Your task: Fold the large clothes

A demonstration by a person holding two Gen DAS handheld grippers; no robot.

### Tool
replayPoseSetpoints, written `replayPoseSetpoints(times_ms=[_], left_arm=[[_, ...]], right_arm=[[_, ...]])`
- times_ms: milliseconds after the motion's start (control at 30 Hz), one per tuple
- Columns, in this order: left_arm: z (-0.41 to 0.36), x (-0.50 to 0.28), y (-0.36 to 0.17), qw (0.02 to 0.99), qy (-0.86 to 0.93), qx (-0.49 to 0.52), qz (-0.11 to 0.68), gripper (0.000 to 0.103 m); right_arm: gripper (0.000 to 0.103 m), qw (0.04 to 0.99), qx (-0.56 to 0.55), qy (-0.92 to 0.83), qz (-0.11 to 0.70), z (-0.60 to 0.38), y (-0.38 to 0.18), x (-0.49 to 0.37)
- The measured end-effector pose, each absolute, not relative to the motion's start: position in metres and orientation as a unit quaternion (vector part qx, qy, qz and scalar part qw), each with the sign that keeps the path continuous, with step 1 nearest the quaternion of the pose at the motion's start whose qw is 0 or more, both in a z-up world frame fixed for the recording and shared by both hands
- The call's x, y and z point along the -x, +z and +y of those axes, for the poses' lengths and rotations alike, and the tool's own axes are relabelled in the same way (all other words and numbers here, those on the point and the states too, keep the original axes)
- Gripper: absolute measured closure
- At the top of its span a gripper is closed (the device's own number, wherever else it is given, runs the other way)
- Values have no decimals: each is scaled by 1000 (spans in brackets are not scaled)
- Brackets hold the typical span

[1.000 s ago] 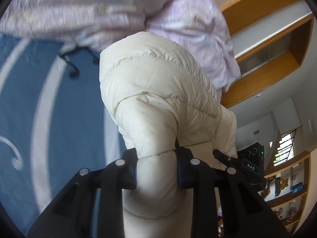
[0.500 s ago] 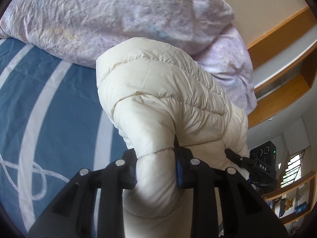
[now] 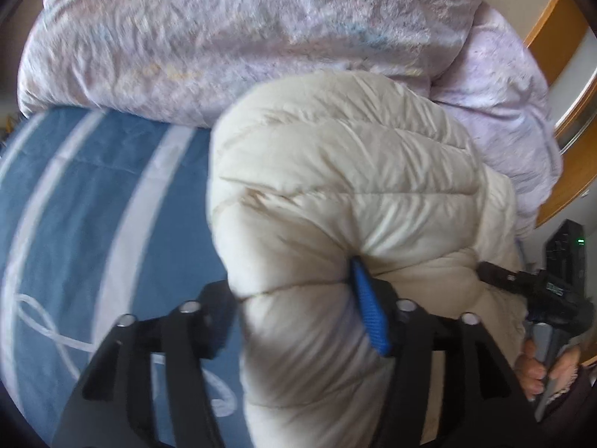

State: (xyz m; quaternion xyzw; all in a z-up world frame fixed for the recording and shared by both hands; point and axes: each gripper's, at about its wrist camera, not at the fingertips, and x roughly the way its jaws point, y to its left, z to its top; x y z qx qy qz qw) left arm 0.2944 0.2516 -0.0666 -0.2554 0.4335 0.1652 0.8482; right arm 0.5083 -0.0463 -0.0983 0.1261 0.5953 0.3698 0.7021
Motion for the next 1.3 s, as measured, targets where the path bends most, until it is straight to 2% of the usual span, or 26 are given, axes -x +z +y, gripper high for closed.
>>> replayPoseSetpoints(times_ms=[167,333,467,667,900,1300], left_arm=[[254,-285,-38,861,226,190,414,30],[250,-298,-17,869,245,156,401,26],[239,-319,-8,873,245,124,403,25],[225,-349,-10,876,241,76,411,25],[225,-365,-24,871,244,59,422,23],[226,-376,-53,864,224,96,440,18]], right_arm=[[31,764,-114,326,545,-84,-58,-505],[31,801,-96,330,490,-80,-16,-505],[39,814,-48,352,459,-46,4,-487],[49,831,11,360,425,0,3,-459],[50,844,51,322,426,25,-26,-476],[49,838,42,290,460,20,-76,-485]])
